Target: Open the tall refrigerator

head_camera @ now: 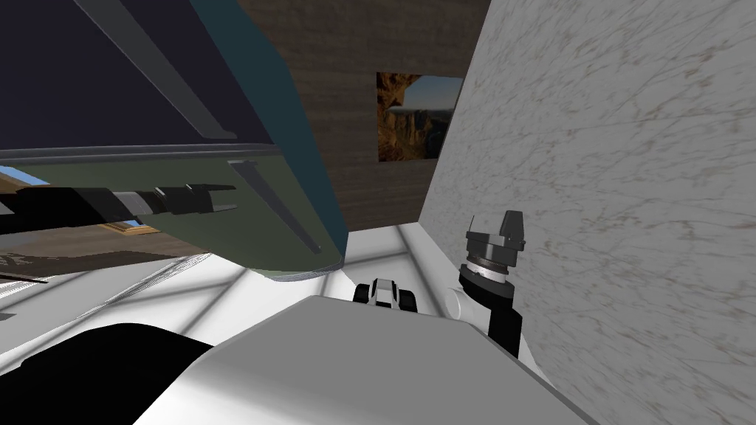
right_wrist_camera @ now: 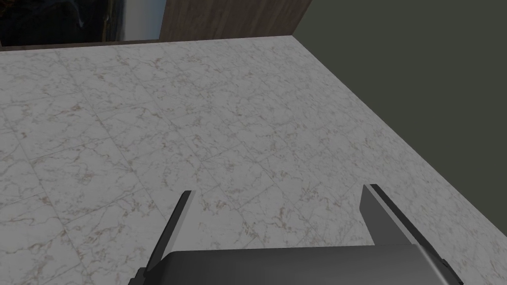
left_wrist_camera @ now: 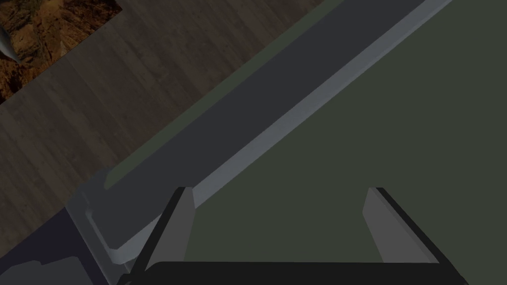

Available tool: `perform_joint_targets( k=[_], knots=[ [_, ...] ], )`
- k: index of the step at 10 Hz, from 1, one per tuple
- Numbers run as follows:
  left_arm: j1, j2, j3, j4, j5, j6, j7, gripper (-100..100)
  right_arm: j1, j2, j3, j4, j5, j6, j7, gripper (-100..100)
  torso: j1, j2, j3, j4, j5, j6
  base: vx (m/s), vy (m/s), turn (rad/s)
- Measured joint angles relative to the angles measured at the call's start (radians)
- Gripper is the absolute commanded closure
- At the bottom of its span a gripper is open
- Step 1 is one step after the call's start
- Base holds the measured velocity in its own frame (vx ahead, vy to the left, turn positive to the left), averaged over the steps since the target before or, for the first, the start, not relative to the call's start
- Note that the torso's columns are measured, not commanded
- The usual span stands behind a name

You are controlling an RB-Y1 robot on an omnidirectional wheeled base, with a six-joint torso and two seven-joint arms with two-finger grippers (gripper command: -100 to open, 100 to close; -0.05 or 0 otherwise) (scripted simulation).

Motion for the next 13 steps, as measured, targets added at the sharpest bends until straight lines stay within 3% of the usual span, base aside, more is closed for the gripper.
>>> perform_joint_targets(
  k=[1, 2, 6, 7, 9, 10, 11, 12, 13],
  knots=[
    [-0.008, 0.034, 0.000, 0.040, 0.003, -0.013, 0.014, -100, 0.000, 0.000, 0.000, 0.000, 0.000, 0.000, 0.000, 0, -0.001, 0.000, 0.000, 0.000, -0.001, 0.000, 0.100, -0.026, -0.055],
    [0.073, 0.053, 0.096, 0.021, -0.015, -0.004, 0.048, -100, 0.000, 0.000, 0.000, 0.000, 0.000, 0.000, 0.000, 0, -0.002, -0.001, -0.001, 0.000, -0.001, 0.000, 0.071, -0.013, -0.014],
    [-0.032, 0.119, -0.031, 0.122, 0.028, -0.035, 0.051, -100, 0.000, 0.000, 0.000, 0.000, 0.000, 0.000, 0.000, 0, 0.001, -0.001, -0.002, 0.000, -0.001, 0.001, 0.029, -0.005, -0.007],
    [-0.011, 0.117, -0.005, 0.116, 0.016, -0.034, 0.058, -100, 0.000, 0.000, 0.000, 0.000, 0.000, 0.000, 0.000, 0, 0.000, -0.002, -0.002, -0.001, -0.001, 0.001, 0.000, 0.000, 0.000],
    [-0.006, 0.117, 0.006, 0.113, 0.014, -0.032, 0.062, -100, 0.000, 0.000, 0.000, 0.000, 0.000, 0.000, 0.000, 0, 0.000, -0.002, -0.002, 0.000, -0.001, 0.001, 0.011, -0.004, -0.011],
    [0.048, 0.116, 0.095, 0.096, -0.025, -0.028, 0.082, -100, 0.000, 0.000, 0.000, 0.000, 0.000, 0.000, 0.000, 0, -0.001, -0.004, -0.003, 0.000, -0.002, 0.002, 0.038, -0.013, -0.001],
    [0.010, 0.139, 0.034, 0.130, 0.011, -0.037, 0.079, -100, 0.000, 0.000, 0.000, 0.000, 0.000, 0.000, 0.000, 0, -0.001, -0.006, -0.005, -0.001, -0.003, 0.003, 0.046, -0.006, -0.010],
    [0.006, 0.154, 0.025, 0.148, 0.015, -0.047, 0.080, -100, 0.000, 0.000, 0.000, 0.000, 0.000, 0.000, 0.000, 0, 0.000, -0.007, -0.007, -0.001, -0.004, 0.004, 0.060, -0.010, -0.016],
    [-0.008, 0.181, -0.014, 0.177, 0.042, -0.059, 0.082, -100, 0.000, 0.000, 0.000, 0.000, 0.000, 0.000, 0.000, 0, 0.000, -0.010, -0.010, -0.002, -0.005, 0.006, 0.036, -0.005, 0.011]
  ],
)
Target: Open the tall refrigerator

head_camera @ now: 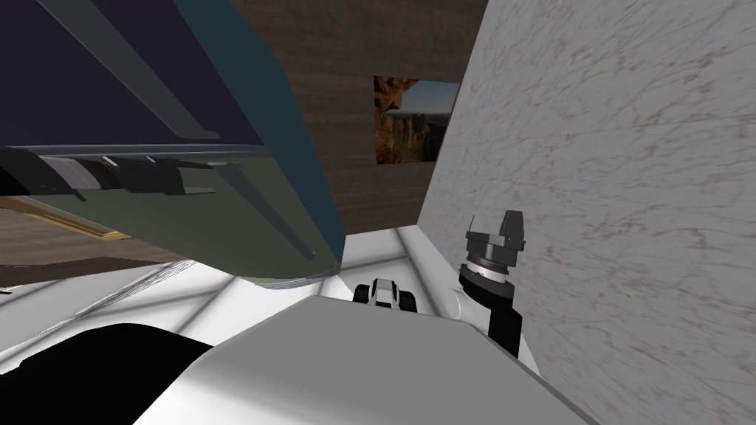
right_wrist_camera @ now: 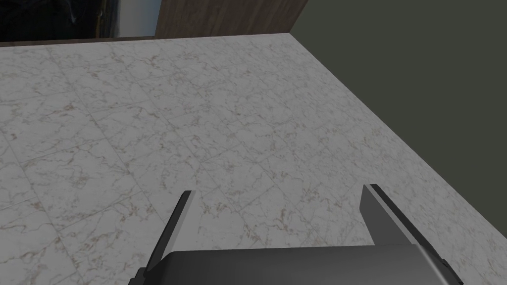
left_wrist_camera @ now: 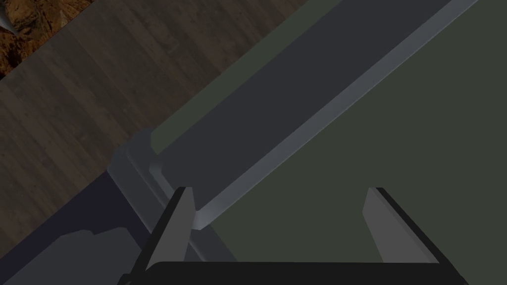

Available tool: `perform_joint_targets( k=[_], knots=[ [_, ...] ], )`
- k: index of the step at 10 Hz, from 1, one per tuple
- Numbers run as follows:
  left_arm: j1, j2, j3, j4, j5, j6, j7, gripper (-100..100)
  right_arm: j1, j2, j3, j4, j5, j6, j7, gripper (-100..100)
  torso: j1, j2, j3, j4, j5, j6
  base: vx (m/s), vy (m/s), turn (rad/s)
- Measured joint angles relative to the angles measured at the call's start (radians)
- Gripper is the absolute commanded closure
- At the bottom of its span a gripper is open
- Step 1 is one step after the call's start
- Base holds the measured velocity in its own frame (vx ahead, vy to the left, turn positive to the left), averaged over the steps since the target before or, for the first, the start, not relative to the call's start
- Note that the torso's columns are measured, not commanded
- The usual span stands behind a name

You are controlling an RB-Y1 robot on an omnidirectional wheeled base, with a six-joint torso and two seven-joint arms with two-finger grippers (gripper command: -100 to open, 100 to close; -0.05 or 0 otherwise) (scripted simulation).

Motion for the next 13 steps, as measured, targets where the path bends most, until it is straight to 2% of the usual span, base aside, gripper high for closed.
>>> perform_joint_targets(
  k=[1, 2, 3, 4, 6, 7, 8, 10, 11, 13],
  knots=[
    [-0.008, 0.018, -0.049, 0.014, 0.036, -0.004, -0.003, -100, 0.000, 0.000, 0.000, 0.000, 0.000, 0.000, 0.000, 0, 0.001, -0.001, -0.001, 0.000, 0.000, 0.001, 0.015, 0.006, 0.002],
    [0.014, 0.005, 0.009, -0.003, -0.018, 0.003, 0.015, -100, 0.000, 0.000, 0.000, 0.000, 0.000, 0.000, 0.000, 0, 0.001, -0.002, -0.001, -0.003, 0.003, 0.002, 0.007, 0.001, -0.005],
    [0.022, 0.000, 0.045, -0.011, -0.037, 0.008, 0.025, -100, 0.000, 0.000, 0.000, 0.000, 0.000, 0.000, 0.000, 0, 0.001, -0.002, -0.001, -0.003, 0.003, 0.002, 0.037, -0.002, -0.049],
    [0.017, 0.026, 0.040, 0.012, -0.015, 0.005, 0.026, -100, 0.000, 0.000, 0.000, 0.000, 0.000, 0.000, 0.000, 0, -0.001, -0.002, 0.000, -0.002, 0.003, -0.001, 0.047, 0.012, -0.024],
    [0.019, 0.038, 0.052, 0.019, -0.013, 0.004, 0.033, -100, 0.000, 0.000, 0.000, 0.000, 0.000, 0.000, 0.000, 0, 0.001, 0.005, 0.006, -0.001, 0.007, -0.003, 0.008, 0.003, 0.018],
    [0.018, 0.038, 0.052, 0.019, -0.012, 0.004, 0.032, 100, 0.000, 0.000, 0.000, 0.000, 0.000, 0.000, 0.000, 0, 0.001, 0.007, 0.007, -0.001, 0.007, -0.003, 0.000, 0.000, 0.000],
    [0.015, 0.041, 0.056, 0.019, -0.010, 0.005, 0.033, 100, 0.000, 0.000, 0.000, 0.000, 0.000, 0.000, 0.000, 0, 0.004, 0.006, 0.008, -0.002, 0.010, -0.005, -0.246, 0.116, 0.032],
    [0.036, 0.074, -0.007, 0.031, 0.116, -0.038, -0.003, 100, -0.001, 0.000, 0.000, 0.000, 0.000, 0.000, 0.000, 0, 0.007, 0.020, 0.018, 0.003, 0.012, -0.007, -0.216, 0.092, -0.037],
    [0.022, 0.056, 0.020, 0.005, 0.093, -0.041, 0.005, 100, 0.000, 0.000, 0.000, 0.000, 0.000, 0.000, 0.000, 0, 0.004, 0.011, 0.012, 0.002, 0.010, -0.009, -0.035, 0.013, 0.034],
    [0.007, 0.038, 0.079, -0.013, 0.014, -0.043, 0.027, 100, 0.000, 0.000, 0.000, 0.000, 0.000, 0.000, 0.000, 0, 0.003, -0.004, 0.001, -0.004, 0.009, -0.005, -0.083, 0.039, 0.036]
  ],
)
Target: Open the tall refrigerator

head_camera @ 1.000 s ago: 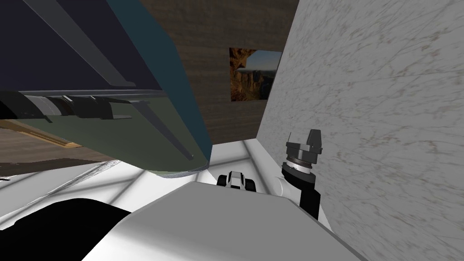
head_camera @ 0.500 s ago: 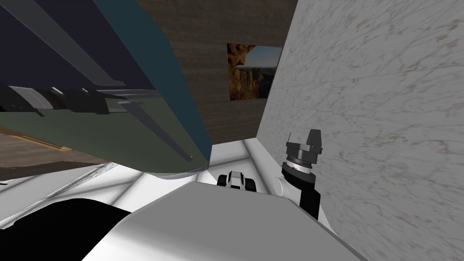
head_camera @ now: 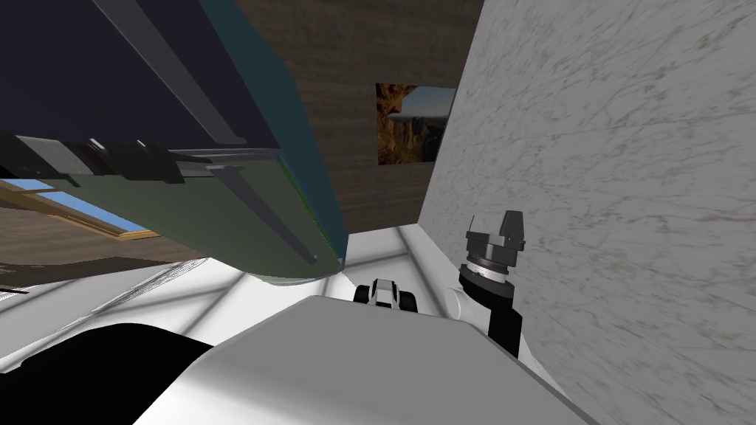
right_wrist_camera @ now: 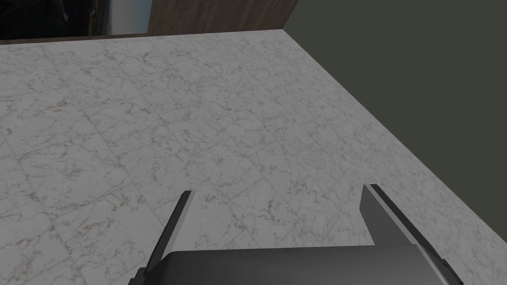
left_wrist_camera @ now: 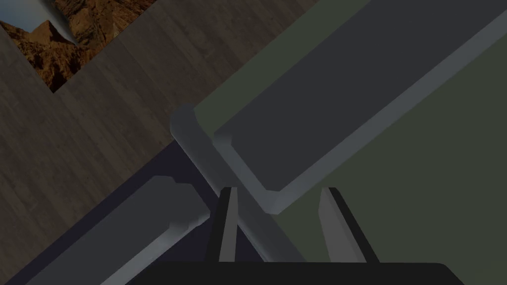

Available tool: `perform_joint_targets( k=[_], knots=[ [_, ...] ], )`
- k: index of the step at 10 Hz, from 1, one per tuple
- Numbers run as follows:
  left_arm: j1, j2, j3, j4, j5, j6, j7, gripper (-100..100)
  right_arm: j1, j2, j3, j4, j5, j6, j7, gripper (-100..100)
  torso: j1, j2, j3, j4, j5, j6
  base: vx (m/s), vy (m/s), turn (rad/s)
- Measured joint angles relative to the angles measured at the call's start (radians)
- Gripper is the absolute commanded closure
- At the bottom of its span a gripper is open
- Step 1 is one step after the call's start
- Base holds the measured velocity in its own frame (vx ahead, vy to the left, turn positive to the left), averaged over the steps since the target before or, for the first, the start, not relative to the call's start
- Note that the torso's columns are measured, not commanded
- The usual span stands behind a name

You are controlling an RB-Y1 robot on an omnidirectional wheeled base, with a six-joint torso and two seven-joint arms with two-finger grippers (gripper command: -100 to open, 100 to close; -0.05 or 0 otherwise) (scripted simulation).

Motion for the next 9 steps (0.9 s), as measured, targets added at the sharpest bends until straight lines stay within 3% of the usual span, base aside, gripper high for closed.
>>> perform_joint_targets(
  k=[1, 2, 4, 5, 6, 7, 8, 9],
  knots=[
    [-0.024, -0.033, 0.105, -0.050, -0.129, -0.007, 0.030, 100, 0.000, 0.000, 0.000, 0.000, 0.000, 0.000, 0.000, 0, 0.002, 0.010, 0.006, 0.001, 0.002, 0.003, -0.260, 0.137, -0.050],
    [-0.016, -0.021, 0.114, -0.051, -0.136, -0.025, 0.025, 100, -0.001, 0.000, 0.000, 0.000, 0.000, 0.000, 0.000, 0, 0.005, 0.015, 0.011, 0.003, 0.005, 0.000, -0.144, 0.072, -0.053],
    [-0.005, -0.003, 0.057, -0.032, -0.069, -0.042, -0.012, 100, 0.000, 0.000, 0.000, 0.000, 0.000, 0.000, 0.000, 0, 0.005, 0.005, 0.005, 0.001, 0.005, -0.003, -0.020, 0.000, 0.029],
    [-0.009, -0.009, 0.050, -0.035, -0.063, -0.043, -0.008, 100, 0.000, 0.000, 0.000, 0.000, 0.000, 0.000, 0.000, 0, 0.005, 0.001, 0.002, -0.001, 0.005, -0.001, 0.010, -0.012, 0.017],
    [-0.002, 0.004, 0.008, -0.019, -0.007, -0.045, -0.018, 100, 0.000, 0.000, 0.000, 0.000, 0.000, 0.000, 0.000, 0, 0.005, 0.001, 0.001, -0.002, 0.005, 0.001, -0.210, 0.097, 0.033],
    [-0.008, -0.007, 0.024, -0.041, -0.002, -0.050, -0.023, 100, 0.000, 0.000, 0.000, 0.000, 0.000, 0.000, 0.000, 0, 0.006, 0.013, 0.010, -0.001, 0.008, 0.003, -0.288, 0.145, -0.049],
    [-0.007, 0.001, 0.020, -0.044, 0.021, -0.068, -0.028, 100, -0.001, 0.000, 0.000, 0.000, 0.000, 0.000, 0.000, 0, 0.006, 0.018, 0.015, 0.003, 0.008, 0.000, -0.224, 0.113, -0.029],
    [-0.014, -0.007, 0.045, -0.061, 0.001, -0.088, -0.026, 100, -0.001, 0.000, 0.000, 0.000, 0.000, 0.000, 0.000, 0, 0.004, 0.016, 0.014, 0.003, 0.008, -0.002, -0.275, 0.135, 0.021]
  ],
)
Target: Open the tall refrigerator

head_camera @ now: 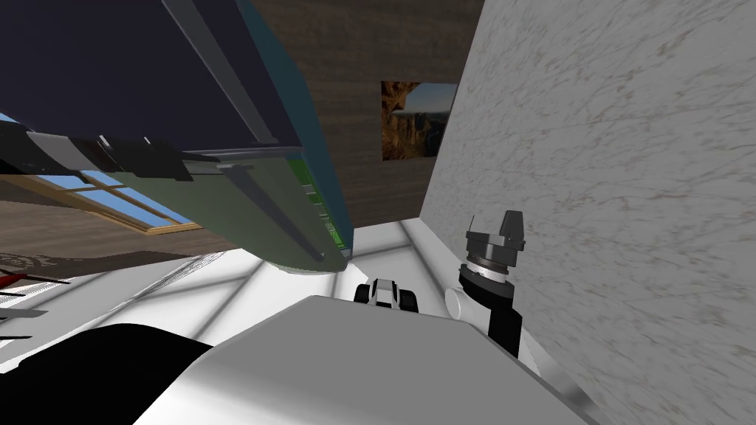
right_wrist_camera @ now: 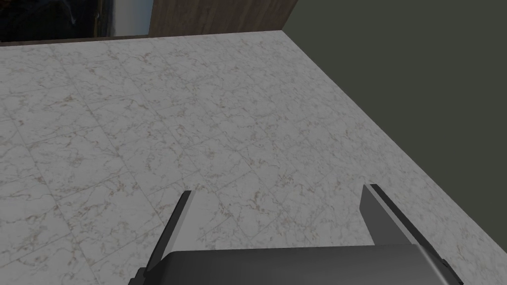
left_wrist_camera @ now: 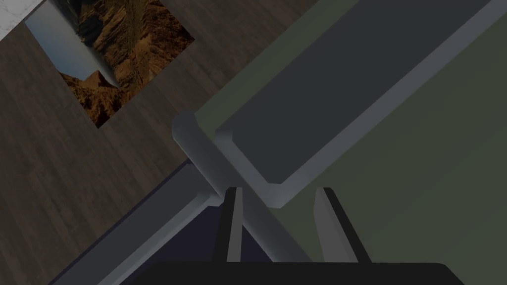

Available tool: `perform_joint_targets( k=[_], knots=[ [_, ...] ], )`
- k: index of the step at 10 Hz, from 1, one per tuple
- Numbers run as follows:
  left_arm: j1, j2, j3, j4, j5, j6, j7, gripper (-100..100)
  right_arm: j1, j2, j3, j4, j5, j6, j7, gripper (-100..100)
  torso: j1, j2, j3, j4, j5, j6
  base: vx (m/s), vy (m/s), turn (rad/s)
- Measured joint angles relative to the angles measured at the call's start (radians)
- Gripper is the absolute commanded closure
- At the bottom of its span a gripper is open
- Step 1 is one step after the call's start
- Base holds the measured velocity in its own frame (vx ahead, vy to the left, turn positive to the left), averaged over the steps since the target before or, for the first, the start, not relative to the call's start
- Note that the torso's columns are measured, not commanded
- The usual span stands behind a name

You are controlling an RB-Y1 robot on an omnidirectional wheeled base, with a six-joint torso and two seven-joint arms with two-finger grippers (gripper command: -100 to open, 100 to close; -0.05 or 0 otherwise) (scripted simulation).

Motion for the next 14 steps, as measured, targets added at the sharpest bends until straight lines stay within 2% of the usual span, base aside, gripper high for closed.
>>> perform_joint_targets(
  k=[1, 2, 3, 5, 6, 7, 9, 11, 12, 13, 14],
  knots=[
    [0.014, 0.024, -0.051, 0.011, 0.078, -0.025, -0.022, 100, 0.000, 0.000, 0.000, 0.000, 0.000, 0.000, 0.000, 0, 0.000, -0.001, -0.002, 0.000, -0.002, 0.000, -0.227, 0.118, 0.001],
    [0.007, 0.009, -0.026, -0.010, 0.053, -0.038, -0.022, 100, 0.000, 0.000, 0.000, 0.000, 0.000, 0.000, 0.000, 0, -0.001, -0.007, -0.006, -0.001, -0.003, 0.001, -0.094, 0.034, 0.011],
    [-0.003, -0.008, 0.013, -0.028, 0.001, -0.044, -0.006, 100, 0.000, 0.000, 0.000, 0.000, 0.000, 0.000, 0.000, 0, -0.004, -0.016, -0.013, -0.004, -0.005, 0.002, -0.232, 0.105, 0.057],
    [-0.009, -0.025, 0.064, -0.063, -0.026, -0.072, 0.000, 100, 0.000, 0.000, 0.000, 0.000, 0.000, 0.000, 0.000, 0, -0.006, -0.008, -0.006, -0.004, -0.003, 0.005, -0.185, 0.106, -0.027],
    [-0.006, -0.020, 0.058, -0.061, -0.014, -0.082, -0.004, 100, 0.000, 0.000, 0.000, 0.000, 0.000, 0.000, 0.000, 0, -0.009, -0.013, -0.009, -0.005, -0.004, 0.004, -0.022, 0.000, 0.021],
    [0.001, -0.003, 0.017, -0.045, 0.035, -0.083, -0.021, 100, 0.000, 0.000, 0.000, 0.000, 0.000, 0.000, 0.000, 0, -0.011, -0.017, -0.012, -0.006, -0.006, 0.005, -0.010, -0.003, 0.029],
    [0.001, -0.002, 0.021, -0.050, 0.043, -0.090, -0.025, 100, 0.000, 0.000, 0.000, 0.000, 0.000, 0.000, 0.000, 0, -0.004, -0.007, -0.008, -0.001, -0.008, 0.004, -0.148, 0.145, -0.029],
    [0.021, 0.017, -0.012, -0.059, 0.123, -0.127, -0.053, 100, 0.000, 0.000, 0.000, 0.000, 0.000, 0.000, 0.000, 0, 0.007, 0.005, 0.002, 0.004, -0.002, -0.002, -0.197, 0.211, -0.065],
    [0.012, 0.002, 0.019, -0.077, 0.093, -0.145, -0.048, 100, 0.000, 0.000, 0.000, 0.000, 0.000, 0.000, 0.000, 0, 0.005, 0.001, -0.001, 0.003, -0.001, -0.004, -0.073, 0.055, 0.038],
    [0.008, -0.008, 0.036, -0.090, 0.071, -0.148, -0.039, 100, 0.000, 0.000, 0.000, 0.000, 0.000, 0.000, 0.000, 0, 0.000, -0.008, -0.007, -0.001, -0.003, -0.002, -0.168, 0.153, 0.006],
    [0.020, 0.003, 0.019, -0.081, 0.108, -0.173, -0.051, 100, 0.000, 0.000, 0.000, 0.000, 0.000, 0.000, 0.000, 0, 0.002, -0.008, -0.008, -0.002, -0.004, 0.002, -0.182, 0.204, -0.050]
  ],
)
